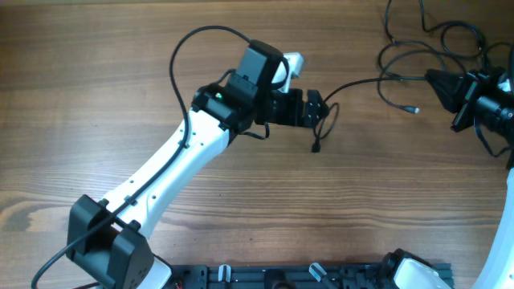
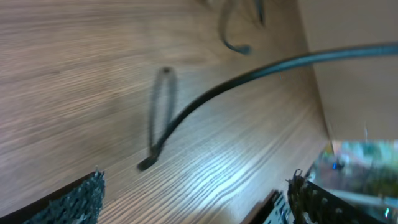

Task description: Untangle cables

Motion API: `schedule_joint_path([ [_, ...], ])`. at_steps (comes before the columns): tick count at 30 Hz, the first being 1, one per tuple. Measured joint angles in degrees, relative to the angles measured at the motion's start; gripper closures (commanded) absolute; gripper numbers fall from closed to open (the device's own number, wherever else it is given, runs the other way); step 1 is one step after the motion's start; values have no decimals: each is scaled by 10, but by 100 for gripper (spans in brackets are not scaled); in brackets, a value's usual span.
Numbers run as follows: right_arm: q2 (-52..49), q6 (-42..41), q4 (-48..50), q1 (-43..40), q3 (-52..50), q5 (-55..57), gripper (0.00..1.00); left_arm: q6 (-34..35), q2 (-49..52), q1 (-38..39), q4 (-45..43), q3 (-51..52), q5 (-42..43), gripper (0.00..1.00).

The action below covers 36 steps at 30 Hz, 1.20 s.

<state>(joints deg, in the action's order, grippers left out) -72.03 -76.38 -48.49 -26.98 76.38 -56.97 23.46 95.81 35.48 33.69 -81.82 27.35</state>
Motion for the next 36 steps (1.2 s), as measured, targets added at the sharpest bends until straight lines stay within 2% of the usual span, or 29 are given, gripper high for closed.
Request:
schedule_joint_path([
  [3, 0, -21, 1, 0, 0, -49, 96, -37, 0, 18, -12, 0, 3, 8],
  [5, 0, -30, 1, 0, 0, -89, 96, -53, 0, 29, -21, 0, -27, 9],
  [6, 0, -33, 1, 1, 0, -103, 96, -56, 0, 30, -23, 0, -39, 14],
  [10, 0, -45, 18, 17, 0, -155, 96, -73, 0, 31, -59, 0, -77, 43],
  [11, 0, -49, 23, 26, 0, -163, 96, -74, 0, 31, -64, 0, -83, 63],
  [12, 0, -51, 23, 29, 0, -165, 96, -75, 0, 31, -65, 0, -94, 79],
  [14, 0, -54, 30, 31, 0, -165, 96, -78, 0, 31, -65, 0, -97, 96],
  [17, 0, -39, 76, 33, 0, -126, 96, -77, 0, 32, -57, 0, -99, 96],
  [20, 0, 22, 84, 36, 0, -49, 95, -75, 0, 35, -26, 0, -98, 96],
  [21, 0, 44, 81, 36, 0, -25, 87, -73, 0, 35, -20, 0, -97, 96],
  [22, 0, 70, 78, 37, 0, 1, 58, -73, 0, 36, -14, 0, -95, 96],
  [24, 0, 136, 63, 37, 1, 75, 24, -71, 0, 36, 3, 0, -96, 96],
  [27, 0, 271, -15, 35, 3, 187, 8, -50, 1, 35, 8, 0, -99, 96],
  [30, -1, 421, -102, 36, 4, 213, 0, -15, 1, 35, 4, 0, -96, 96],
  [33, -1, 543, -189, 45, 4, 216, 1, 3, 1, 35, 6, 0, -78, 96],
  [36, -1, 670, -240, 97, 0, 204, 0, 30, 1, 34, 6, 0, -73, 96],
])
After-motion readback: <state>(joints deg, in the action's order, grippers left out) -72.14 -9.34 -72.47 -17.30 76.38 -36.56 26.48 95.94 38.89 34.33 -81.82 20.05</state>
